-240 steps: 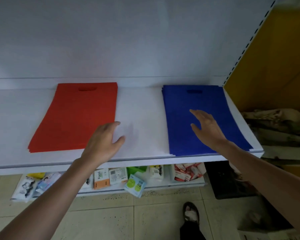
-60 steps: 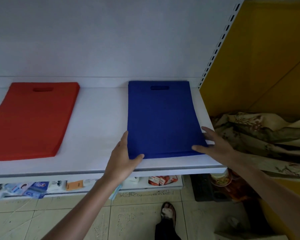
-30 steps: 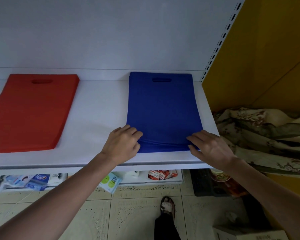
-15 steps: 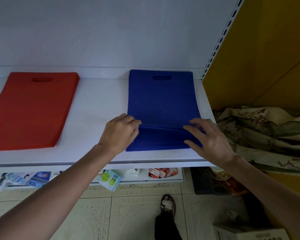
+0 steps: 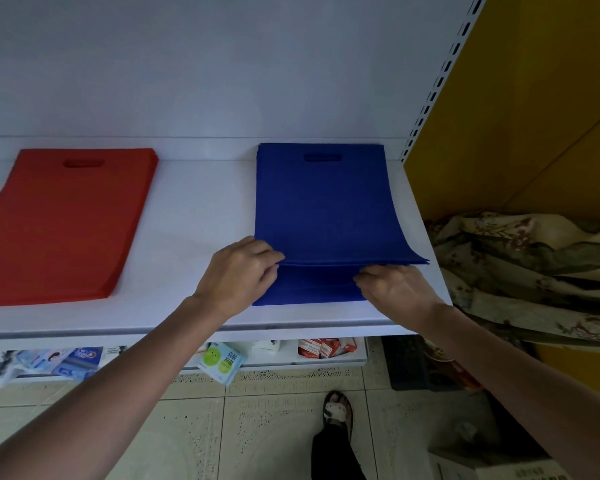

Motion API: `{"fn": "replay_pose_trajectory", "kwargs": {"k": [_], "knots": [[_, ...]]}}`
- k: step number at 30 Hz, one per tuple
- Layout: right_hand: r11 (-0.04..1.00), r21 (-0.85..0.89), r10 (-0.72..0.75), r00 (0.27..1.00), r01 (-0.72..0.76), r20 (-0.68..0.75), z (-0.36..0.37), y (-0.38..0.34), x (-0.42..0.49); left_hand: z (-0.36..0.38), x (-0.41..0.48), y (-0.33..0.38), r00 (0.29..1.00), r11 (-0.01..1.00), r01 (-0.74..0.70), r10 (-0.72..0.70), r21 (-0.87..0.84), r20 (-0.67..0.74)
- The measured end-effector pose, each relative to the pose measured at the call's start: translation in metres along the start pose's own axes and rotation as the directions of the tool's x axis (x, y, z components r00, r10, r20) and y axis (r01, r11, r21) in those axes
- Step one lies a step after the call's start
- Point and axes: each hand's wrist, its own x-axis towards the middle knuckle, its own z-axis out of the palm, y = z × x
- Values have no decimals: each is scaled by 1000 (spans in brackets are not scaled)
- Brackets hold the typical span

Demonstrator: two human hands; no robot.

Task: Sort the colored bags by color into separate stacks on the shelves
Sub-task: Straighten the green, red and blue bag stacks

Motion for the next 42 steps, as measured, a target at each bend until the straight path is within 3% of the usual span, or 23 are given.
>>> {"fn": "replay_pose_trajectory", "kwargs": {"k": [5,10,16,19,21,23,24,26,27,28,29,32,34,36,37,39,42], "knots": [[999,8,-48,990,50,-133,-3,5,-2,-4,3,-1,999,999,-30,31,18,-13],[991,-55,-131,986,125,-104,2,6,-16,-4,1,1,997,997,-74,74,23,-4],[999,28,-40,998,41,-40,1,-1,-23,8,-12,3,993,995,-99,98,12,72],[993,121,27,989,-9,-144,-11,-5,-29,15,-24,4,989,995,-100,98,10,112],[973,184,182,952,-138,-246,-15,-2,-35,16,-28,6,991,998,-70,70,-8,112],[863,339,468,845,-374,-259,-21,2,-37,15,-29,10,992,1000,-6,10,-31,128],[727,450,653,725,-518,-220,-25,4,-35,13,-29,13,988,997,59,-52,-46,144],[307,649,931,360,-696,-54,-29,16,-28,9,-25,16,952,951,288,-271,-112,145],[108,707,981,192,-699,40,-28,24,-25,8,-23,15,899,883,433,-408,-182,160],[-11,727,989,101,-686,110,-26,34,-23,6,-20,14,829,785,559,-529,-267,181],[-71,714,979,89,-697,184,-25,42,-21,4,-15,12,749,666,659,-627,-349,215],[10,546,872,275,-838,406,-16,47,-7,-2,0,10,569,387,795,-741,-467,356],[97,529,786,391,-843,479,-11,39,7,-2,10,15,535,281,806,-722,-520,438],[221,507,733,485,-833,477,-8,36,19,-3,17,22,556,278,793,-692,-542,459],[277,475,728,505,-836,464,-7,38,24,-4,20,23,579,314,783,-683,-536,445],[292,438,748,489,-850,449,-9,43,31,-6,23,24,590,353,783,-682,-512,432],[239,500,733,492,-833,469,-11,43,43,-4,25,27,578,276,781,-660,-561,480]]}}
